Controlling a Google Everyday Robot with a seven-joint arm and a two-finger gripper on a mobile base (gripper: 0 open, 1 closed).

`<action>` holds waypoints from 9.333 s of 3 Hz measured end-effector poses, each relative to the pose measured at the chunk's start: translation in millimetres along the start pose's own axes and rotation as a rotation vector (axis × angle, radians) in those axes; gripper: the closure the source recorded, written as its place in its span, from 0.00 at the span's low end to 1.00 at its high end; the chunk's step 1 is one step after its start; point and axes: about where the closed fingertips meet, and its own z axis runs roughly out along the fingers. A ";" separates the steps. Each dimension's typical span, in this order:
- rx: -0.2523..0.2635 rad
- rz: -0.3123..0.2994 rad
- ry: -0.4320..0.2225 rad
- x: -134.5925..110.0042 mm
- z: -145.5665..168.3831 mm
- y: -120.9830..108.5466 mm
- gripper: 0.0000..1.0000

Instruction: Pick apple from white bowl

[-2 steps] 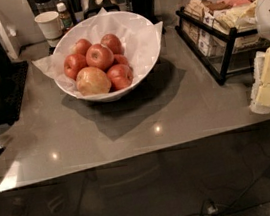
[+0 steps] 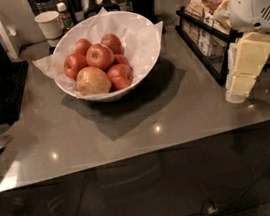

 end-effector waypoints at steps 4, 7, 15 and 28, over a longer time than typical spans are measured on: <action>0.016 -0.039 -0.138 -63.2 20.4 -48.6 0.00; -0.043 -0.124 -0.222 -131.6 48.8 -79.2 0.00; -0.084 -0.266 -0.357 -222.0 99.4 -102.1 0.15; -0.234 -0.460 -0.448 -250.8 162.5 -99.0 1.00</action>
Offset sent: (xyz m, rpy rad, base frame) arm 0.0051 0.0132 -0.0017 -0.0028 0.0089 0.0365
